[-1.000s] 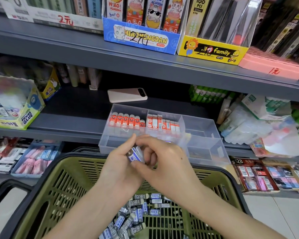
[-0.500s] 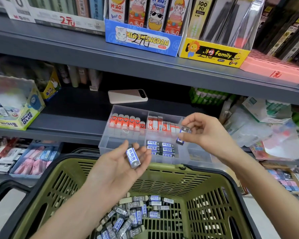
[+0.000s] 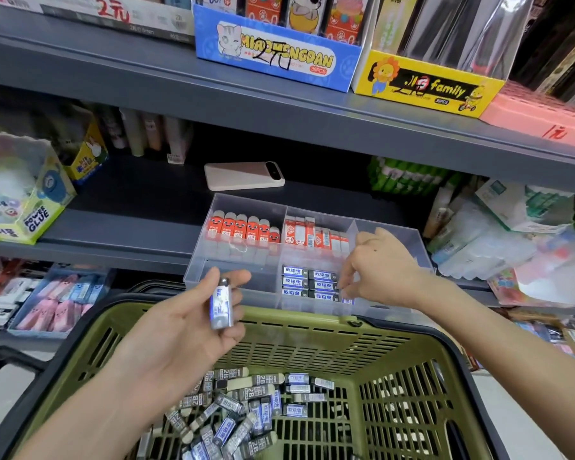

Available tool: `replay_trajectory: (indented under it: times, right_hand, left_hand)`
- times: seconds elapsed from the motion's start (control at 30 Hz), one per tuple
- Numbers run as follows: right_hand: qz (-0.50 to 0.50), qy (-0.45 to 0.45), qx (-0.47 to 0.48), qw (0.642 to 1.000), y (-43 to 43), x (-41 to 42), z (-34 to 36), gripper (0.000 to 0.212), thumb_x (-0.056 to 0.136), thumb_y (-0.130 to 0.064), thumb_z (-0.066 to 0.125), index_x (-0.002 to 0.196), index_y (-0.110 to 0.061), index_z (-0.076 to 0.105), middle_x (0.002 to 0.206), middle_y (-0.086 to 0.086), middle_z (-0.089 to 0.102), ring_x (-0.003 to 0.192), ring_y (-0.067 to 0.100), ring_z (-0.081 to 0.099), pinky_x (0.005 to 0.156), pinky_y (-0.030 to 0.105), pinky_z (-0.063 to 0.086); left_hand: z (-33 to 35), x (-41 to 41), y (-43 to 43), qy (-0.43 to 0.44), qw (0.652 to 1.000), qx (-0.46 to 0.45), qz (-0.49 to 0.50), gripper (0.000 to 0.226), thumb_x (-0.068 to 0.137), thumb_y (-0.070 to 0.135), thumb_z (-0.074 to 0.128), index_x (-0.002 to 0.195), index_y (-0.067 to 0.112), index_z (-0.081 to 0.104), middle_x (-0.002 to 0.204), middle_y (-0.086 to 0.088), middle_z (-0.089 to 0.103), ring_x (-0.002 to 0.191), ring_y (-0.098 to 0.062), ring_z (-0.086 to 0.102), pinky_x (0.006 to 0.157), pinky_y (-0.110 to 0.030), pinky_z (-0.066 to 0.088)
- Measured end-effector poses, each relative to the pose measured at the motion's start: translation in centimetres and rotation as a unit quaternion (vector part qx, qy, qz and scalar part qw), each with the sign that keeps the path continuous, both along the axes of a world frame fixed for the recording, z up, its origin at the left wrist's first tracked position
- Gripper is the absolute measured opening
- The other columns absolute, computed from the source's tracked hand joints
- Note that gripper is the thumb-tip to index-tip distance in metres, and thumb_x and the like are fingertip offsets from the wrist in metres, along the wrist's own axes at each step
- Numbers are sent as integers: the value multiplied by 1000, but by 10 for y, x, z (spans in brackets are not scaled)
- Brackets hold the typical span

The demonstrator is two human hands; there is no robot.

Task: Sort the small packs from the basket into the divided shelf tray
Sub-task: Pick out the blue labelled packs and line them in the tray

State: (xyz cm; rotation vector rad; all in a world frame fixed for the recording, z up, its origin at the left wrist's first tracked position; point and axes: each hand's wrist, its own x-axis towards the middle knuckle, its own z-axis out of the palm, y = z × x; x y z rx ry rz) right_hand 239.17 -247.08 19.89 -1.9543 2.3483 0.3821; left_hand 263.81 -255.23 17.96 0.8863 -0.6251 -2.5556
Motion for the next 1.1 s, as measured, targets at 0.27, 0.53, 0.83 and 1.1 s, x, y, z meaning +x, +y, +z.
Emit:
replay_trajectory:
  times: [0.27, 0.53, 0.83, 1.1]
  right_hand:
    - [-12, -30, -90, 995, 10, -6, 10, 26, 93, -42, 48, 117, -43, 60, 92, -21, 66, 91, 6, 45, 78, 26, 19]
    - [30, 32, -29, 999, 14, 7, -4, 46, 95, -27, 39, 140, -30, 34, 105, -9, 66, 104, 13, 46, 81, 31, 23]
    - [30, 10, -113, 993, 23, -3, -2, 43, 97, -28, 37, 139, -37, 38, 105, -15, 63, 105, 10, 48, 94, 27, 25]
    - [-50, -467, -201, 860, 22, 69, 32, 11, 80, -28, 70, 91, -26, 70, 80, -13, 70, 74, -8, 58, 69, 4, 38]
  left_hand:
    - [-4, -1, -5, -18, 996, -89, -5, 29, 72, 19, 62, 93, 4, 76, 66, -4, 60, 57, -13, 60, 51, -25, 54]
    - [5, -8, 2, -59, 976, -206, 33, 20, 63, 17, 69, 80, 7, 76, 69, -9, 63, 61, -18, 65, 57, -32, 57]
    - [9, -8, 6, -48, 974, -219, 30, 28, 56, 24, 74, 80, 11, 77, 69, -6, 64, 62, -17, 65, 59, -33, 58]
    - [12, -16, 13, -64, 958, -272, 63, 19, 57, 30, 74, 72, 20, 75, 73, -7, 71, 67, -16, 69, 62, -25, 56]
